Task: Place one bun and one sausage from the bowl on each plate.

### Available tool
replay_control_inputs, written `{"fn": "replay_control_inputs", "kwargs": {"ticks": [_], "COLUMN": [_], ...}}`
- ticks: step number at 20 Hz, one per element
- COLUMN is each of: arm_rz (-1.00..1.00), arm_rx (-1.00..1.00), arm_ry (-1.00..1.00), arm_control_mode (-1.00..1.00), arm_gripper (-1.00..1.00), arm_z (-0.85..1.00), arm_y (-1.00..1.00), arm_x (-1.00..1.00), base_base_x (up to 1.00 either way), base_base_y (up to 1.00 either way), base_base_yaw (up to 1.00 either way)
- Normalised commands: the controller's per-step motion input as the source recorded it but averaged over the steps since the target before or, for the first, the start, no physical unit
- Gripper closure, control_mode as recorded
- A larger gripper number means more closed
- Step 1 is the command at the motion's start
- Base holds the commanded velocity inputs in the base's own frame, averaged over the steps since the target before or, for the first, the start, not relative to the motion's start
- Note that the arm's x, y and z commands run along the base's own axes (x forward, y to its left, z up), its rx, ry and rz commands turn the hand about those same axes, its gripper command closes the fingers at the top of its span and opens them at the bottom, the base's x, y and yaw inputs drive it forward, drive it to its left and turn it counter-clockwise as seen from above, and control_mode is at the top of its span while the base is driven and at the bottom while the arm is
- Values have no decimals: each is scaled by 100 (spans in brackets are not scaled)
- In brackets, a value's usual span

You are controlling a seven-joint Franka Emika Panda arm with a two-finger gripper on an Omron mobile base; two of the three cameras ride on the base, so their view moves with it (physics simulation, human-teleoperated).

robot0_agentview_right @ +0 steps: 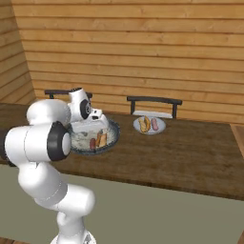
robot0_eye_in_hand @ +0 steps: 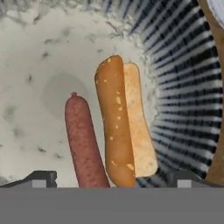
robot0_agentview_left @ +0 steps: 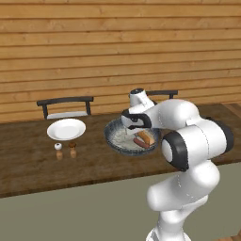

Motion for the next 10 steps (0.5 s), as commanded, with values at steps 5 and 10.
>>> {"fn": "replay_control_inputs", "kwargs": {"ticks": [5,10], "arm_rz": [-6,-11], "arm_rx": [0,0], "arm_ry": [-1,0], "arm_control_mode": [-100,-100], "arm_gripper": [-100,-100], "arm_z": [-33,-29], "arm_y": [-4,-22], "arm_x": [9,14], "base_base_x": [0,0], "base_base_y": [0,0], "base_base_yaw": [0,0]}}
